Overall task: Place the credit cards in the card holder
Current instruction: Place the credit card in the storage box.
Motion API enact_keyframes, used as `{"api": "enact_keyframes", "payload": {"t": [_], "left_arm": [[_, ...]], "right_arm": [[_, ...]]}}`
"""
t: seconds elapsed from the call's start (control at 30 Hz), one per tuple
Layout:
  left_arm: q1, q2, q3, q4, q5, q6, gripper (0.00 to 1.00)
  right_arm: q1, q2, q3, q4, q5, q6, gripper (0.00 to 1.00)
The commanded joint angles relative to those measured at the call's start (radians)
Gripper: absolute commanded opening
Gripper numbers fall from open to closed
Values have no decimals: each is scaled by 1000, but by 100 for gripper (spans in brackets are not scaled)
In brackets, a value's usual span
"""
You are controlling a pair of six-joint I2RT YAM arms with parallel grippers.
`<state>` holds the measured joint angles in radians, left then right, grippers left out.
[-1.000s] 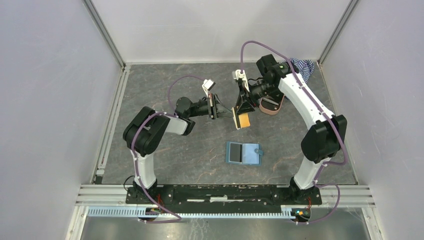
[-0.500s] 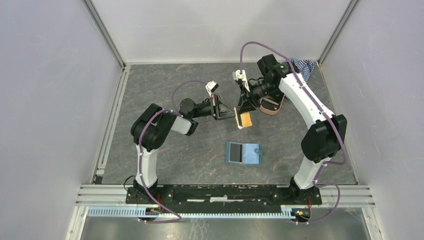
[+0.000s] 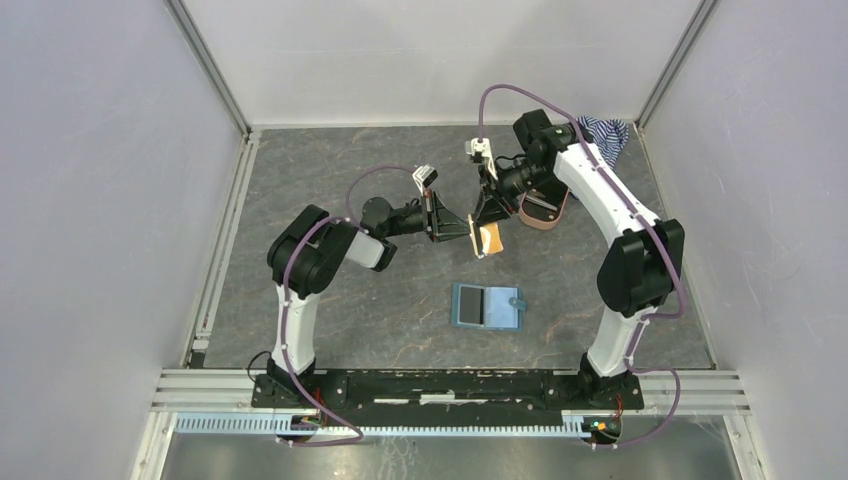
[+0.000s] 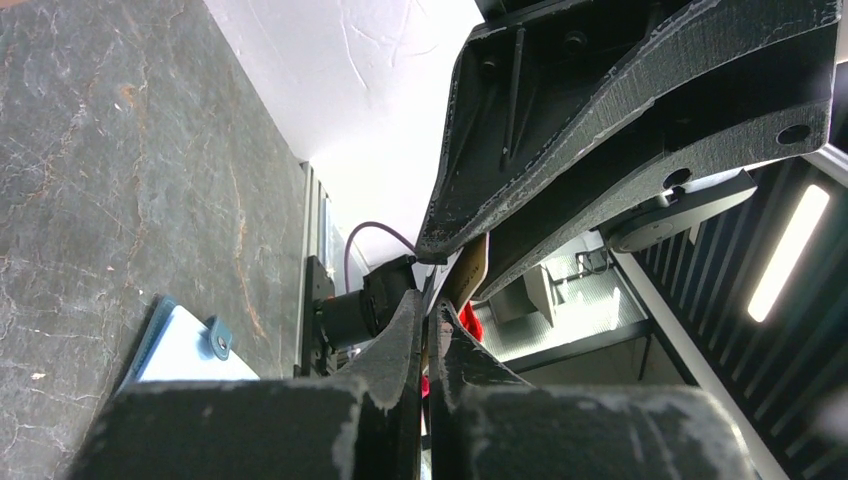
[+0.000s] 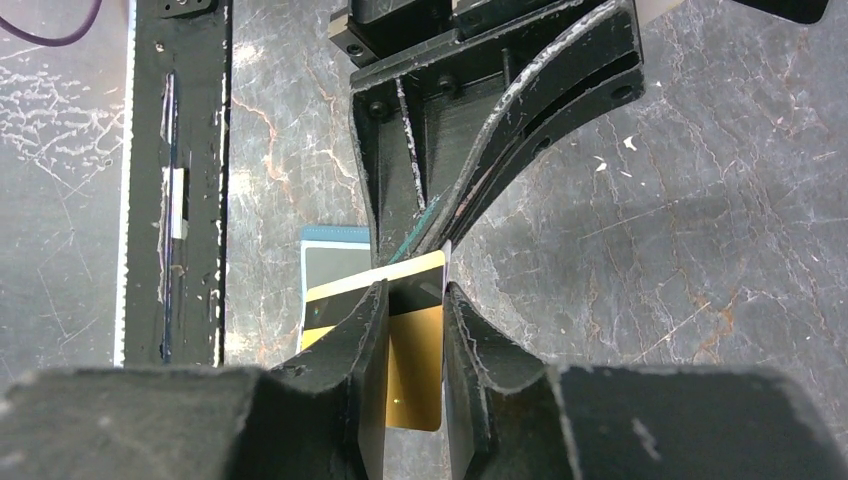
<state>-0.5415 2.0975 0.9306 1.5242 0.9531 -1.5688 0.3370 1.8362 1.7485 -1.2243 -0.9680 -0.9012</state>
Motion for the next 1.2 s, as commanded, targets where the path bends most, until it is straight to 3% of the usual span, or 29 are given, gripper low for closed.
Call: {"api": "enact_keyframes", "payload": {"t": [0.0, 0.23, 0.87, 0.97, 1.1, 1.17], "left_arm": [[-14, 34, 18, 213, 45, -79, 2], [-14, 56, 13, 213, 58, -90, 2], [-7, 56, 21, 213, 43, -82, 2], [-1, 42, -8, 214, 30, -62, 2], [6, -3, -70, 214, 9, -16, 2], [9, -40, -103, 213, -3, 11, 2]], "right_arm": [[9, 4, 91, 75, -112, -2, 9], [-5, 4, 109, 111, -123, 30, 0], [-119, -18, 95, 101, -272, 53, 0], [-159, -66, 81, 189, -273, 139, 0], [-231, -204, -71, 499, -119, 358, 0], [-260, -249, -98, 560, 20, 362, 0]]}}
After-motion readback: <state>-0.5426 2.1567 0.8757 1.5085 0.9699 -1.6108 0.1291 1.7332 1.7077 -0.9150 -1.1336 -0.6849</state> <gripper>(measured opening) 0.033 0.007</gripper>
